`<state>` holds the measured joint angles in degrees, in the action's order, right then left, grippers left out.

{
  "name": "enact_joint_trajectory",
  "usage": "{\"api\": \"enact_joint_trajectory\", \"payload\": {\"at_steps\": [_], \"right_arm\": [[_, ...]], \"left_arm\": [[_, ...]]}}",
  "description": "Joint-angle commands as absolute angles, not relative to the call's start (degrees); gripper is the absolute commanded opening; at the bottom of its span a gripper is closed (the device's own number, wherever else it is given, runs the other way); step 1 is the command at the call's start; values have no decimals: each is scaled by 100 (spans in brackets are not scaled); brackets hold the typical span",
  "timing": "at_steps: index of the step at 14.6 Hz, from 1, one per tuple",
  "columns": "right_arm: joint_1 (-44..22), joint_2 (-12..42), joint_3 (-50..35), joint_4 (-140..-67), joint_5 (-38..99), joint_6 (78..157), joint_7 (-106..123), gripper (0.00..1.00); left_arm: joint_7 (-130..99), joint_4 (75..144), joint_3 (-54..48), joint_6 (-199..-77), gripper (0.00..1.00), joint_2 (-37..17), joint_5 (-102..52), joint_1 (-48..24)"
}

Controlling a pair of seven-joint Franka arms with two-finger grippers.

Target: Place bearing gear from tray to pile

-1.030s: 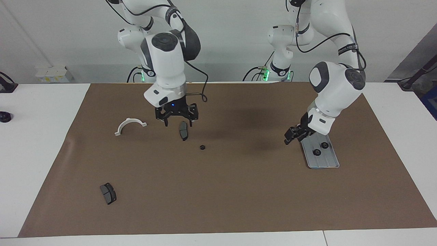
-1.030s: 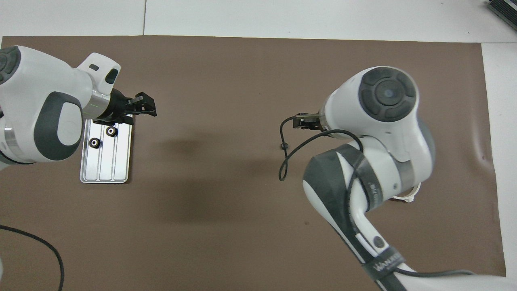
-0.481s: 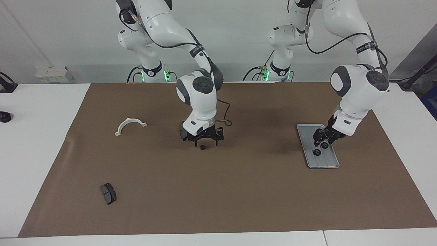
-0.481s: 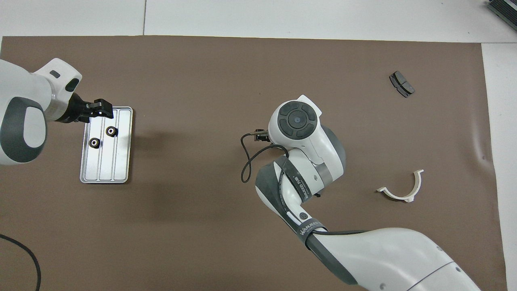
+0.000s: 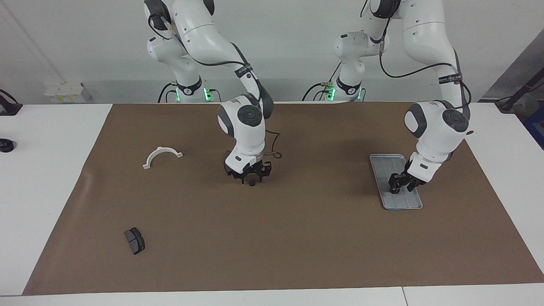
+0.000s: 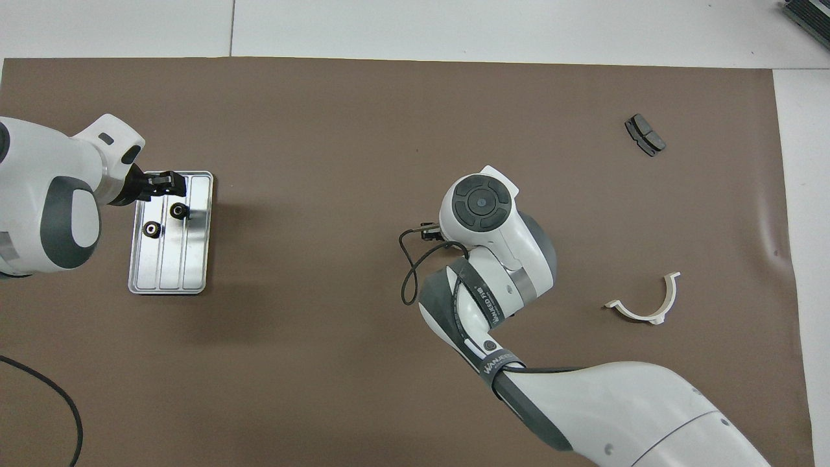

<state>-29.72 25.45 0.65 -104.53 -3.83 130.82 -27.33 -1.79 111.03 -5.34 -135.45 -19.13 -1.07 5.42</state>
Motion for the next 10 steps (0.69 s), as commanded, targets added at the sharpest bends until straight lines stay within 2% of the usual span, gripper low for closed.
{"api": "enact_joint_trajectory", "payload": {"at_steps": [1, 5, 8, 9, 10], "right_arm": [[-2944, 2320, 53, -10767, -457, 13254, -2645, 55], [-2927, 2338, 53, -10881, -457, 13710, -2663, 54], [-2918, 2329, 53, -10942, -457, 13772, -2654, 54], [-2909, 2320, 53, -10986, -457, 13799, -2637, 52], [-2909, 2320, 53, -10986, -457, 13799, -2628, 43]], "left_arm": [[-132, 11390, -545, -13676, 62, -1802, 18, 519], [-123, 11619, -545, -13685, 56, -1775, 26, 501], [-114, 11707, -545, -13658, 51, -1749, 26, 536], [-123, 11707, -545, -13650, 47, -1740, 26, 527], [-114, 11707, -545, -13649, 44, -1740, 26, 527]]}}
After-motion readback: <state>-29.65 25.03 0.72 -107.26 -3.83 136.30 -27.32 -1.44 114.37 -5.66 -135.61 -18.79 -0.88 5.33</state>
